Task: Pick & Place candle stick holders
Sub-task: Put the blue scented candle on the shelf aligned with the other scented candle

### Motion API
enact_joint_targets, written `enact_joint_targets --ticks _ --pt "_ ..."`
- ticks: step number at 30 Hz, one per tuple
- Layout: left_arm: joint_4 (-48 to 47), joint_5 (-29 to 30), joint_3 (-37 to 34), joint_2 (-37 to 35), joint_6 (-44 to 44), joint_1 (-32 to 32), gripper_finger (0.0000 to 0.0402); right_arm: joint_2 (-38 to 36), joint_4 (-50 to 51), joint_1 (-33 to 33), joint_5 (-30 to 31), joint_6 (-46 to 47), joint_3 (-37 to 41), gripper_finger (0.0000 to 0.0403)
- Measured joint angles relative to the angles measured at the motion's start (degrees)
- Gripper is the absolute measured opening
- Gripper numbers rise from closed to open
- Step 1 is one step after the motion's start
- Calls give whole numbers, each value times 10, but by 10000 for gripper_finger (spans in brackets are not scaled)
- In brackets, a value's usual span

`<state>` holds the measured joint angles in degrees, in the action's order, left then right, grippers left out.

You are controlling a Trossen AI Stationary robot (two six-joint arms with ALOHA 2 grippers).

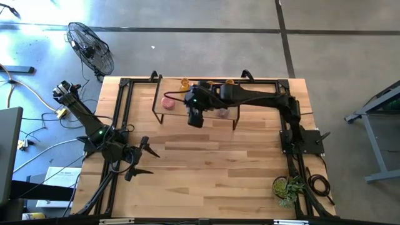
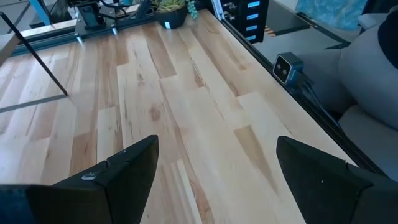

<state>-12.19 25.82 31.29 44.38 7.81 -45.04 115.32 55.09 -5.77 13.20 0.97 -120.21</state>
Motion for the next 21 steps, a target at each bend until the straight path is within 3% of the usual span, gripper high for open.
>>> enact_joint_targets --ticks 15,21 --pt "-16 1 0 0 -5 0 321 63 38 -35 -15 24 2 289" --pt "-17 -3 0 0 -12 0 321 63 38 -37 -25 37 2 325"
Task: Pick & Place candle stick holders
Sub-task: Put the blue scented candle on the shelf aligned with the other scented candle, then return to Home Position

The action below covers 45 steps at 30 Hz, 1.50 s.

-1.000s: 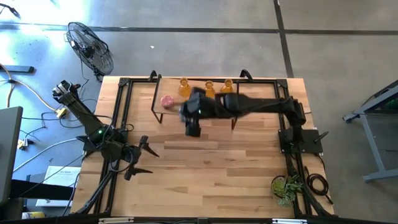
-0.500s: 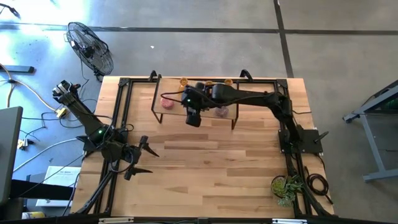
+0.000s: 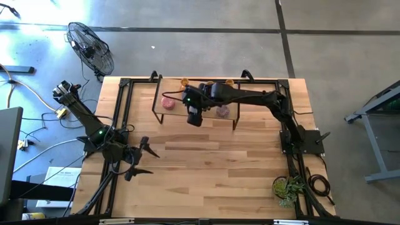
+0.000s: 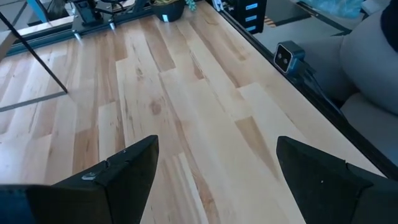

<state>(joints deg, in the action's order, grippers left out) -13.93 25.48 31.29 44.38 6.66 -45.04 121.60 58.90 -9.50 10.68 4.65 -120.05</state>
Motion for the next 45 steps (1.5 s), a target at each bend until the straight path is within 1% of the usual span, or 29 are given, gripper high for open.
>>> enact_joint_targets --ticks 2,5,8,13,16,21,27,29,31,32,36,37,41,45 --pt "0 -6 0 0 0 0 321 0 0 0 -10 5 0 333" --pt "0 -6 0 0 -1 0 321 0 0 0 7 6 0 337" --pt "0 -6 0 0 -2 0 321 0 -1 0 12 5 0 337" --pt "0 -6 0 0 -2 0 321 0 -6 3 71 -17 0 336" --pt "0 -6 0 0 -2 0 321 0 -6 6 86 -21 -10 338" --pt "0 -5 0 0 -2 0 321 0 -6 23 88 -28 -56 336" --pt "5 -5 0 0 -3 0 321 -2 19 63 135 -41 -151 339" --pt "9 -5 0 0 -4 0 321 -32 2 79 143 -55 -128 337" --pt "13 -6 0 0 -6 0 321 -56 7 93 143 -59 -116 335" --pt "22 -5 0 0 -8 0 321 -67 19 100 145 -51 -114 335" --pt "65 8 0 0 -8 0 321 -94 78 131 191 7 -114 335" --pt "75 8 0 0 -9 0 321 -100 95 140 194 17 -113 335" --pt "113 7 0 0 -50 0 321 -119 128 179 198 56 -113 334" --pt "156 9 0 1 -147 0 321 -127 151 224 189 66 -113 334"
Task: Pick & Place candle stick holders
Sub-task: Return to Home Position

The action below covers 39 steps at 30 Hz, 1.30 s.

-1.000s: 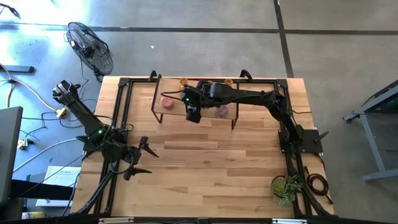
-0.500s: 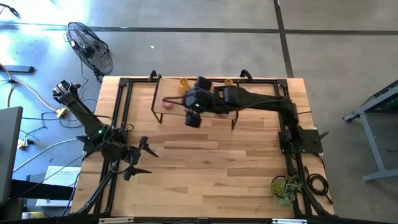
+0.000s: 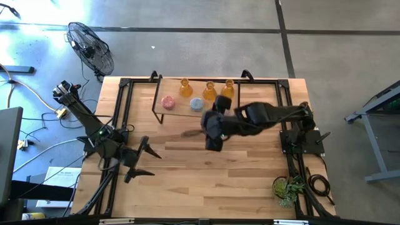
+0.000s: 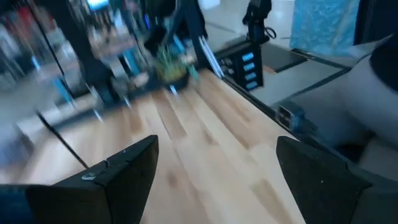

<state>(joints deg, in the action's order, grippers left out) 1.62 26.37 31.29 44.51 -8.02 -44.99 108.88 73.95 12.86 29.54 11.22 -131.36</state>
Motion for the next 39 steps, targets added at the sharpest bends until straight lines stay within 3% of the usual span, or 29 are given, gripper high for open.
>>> enact_joint_targets --ticks 5,9,18,27,30,39 --pt "78 54 0 0 -118 0 321 -7 19 56 55 -14 -1 334" --pt "135 139 0 0 -128 0 321 -14 52 90 98 7 -2 335" --pt "148 376 0 -2 -114 0 321 -38 140 152 124 116 -2 335" --pt "139 381 0 -26 -154 0 321 -84 161 228 165 169 -1 334" --pt "102 353 0 -57 -156 0 321 -102 161 253 186 180 -1 335" --pt "-87 267 0 -220 -28 0 321 -165 161 346 284 218 -1 335"
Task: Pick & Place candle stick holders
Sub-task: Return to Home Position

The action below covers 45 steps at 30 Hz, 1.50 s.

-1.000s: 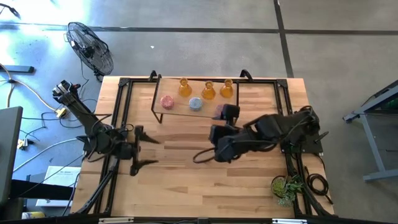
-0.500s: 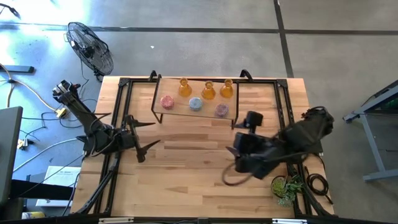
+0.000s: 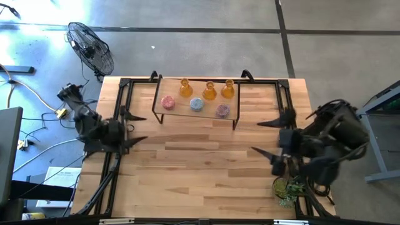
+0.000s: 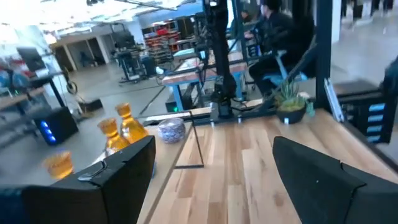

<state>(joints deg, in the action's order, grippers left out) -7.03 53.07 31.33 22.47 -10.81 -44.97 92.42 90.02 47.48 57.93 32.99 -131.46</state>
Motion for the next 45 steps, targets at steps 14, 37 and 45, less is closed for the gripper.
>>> enact_joint_targets --ticks 14,37,45 --pt "-224 41 7 -222 128 0 321 -170 0 118 161 155 283 335" --pt "-133 -166 -167 -221 168 0 321 -471 -343 129 231 245 855 335" --pt "-87 -203 -225 -220 187 0 321 -487 -631 129 232 39 969 334"
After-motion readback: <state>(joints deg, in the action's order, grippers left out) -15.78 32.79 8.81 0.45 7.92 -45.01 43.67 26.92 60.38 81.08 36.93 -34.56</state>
